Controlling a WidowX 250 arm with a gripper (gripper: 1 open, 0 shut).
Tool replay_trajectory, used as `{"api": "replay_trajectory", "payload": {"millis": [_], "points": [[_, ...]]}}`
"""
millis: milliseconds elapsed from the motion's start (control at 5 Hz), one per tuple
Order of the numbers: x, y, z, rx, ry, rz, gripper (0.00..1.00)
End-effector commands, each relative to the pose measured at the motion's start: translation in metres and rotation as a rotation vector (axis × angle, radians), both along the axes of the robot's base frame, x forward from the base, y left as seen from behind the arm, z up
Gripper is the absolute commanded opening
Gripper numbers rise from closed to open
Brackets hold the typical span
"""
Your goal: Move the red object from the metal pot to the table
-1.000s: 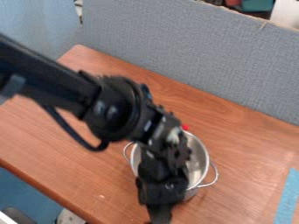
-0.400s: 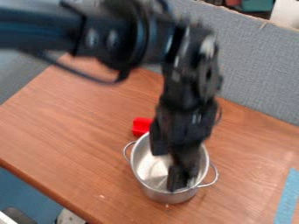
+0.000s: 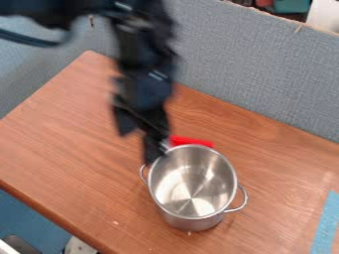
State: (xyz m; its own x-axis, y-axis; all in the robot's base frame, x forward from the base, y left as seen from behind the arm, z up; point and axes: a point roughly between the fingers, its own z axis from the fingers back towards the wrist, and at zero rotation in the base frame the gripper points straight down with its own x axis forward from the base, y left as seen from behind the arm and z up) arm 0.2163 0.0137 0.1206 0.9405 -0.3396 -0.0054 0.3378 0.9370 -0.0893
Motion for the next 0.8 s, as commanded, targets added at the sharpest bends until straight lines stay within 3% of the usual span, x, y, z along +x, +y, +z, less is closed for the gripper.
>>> {"api": "replay_trajectory", "payload": {"millis": [0,200,400,600], "points": [[0.021,-0.002,-0.012,-0.048,-0.043,0.034,1.00],[0.048,-0.036,-0.042,-0.072,-0.018,-0.052,1.00],[0.069,-0.008,-0.050,-0.088,-0.022,-0.063,1.00],[0.072,0.019,-0.054,-0.094,-0.011,-0.098,1.00]]}}
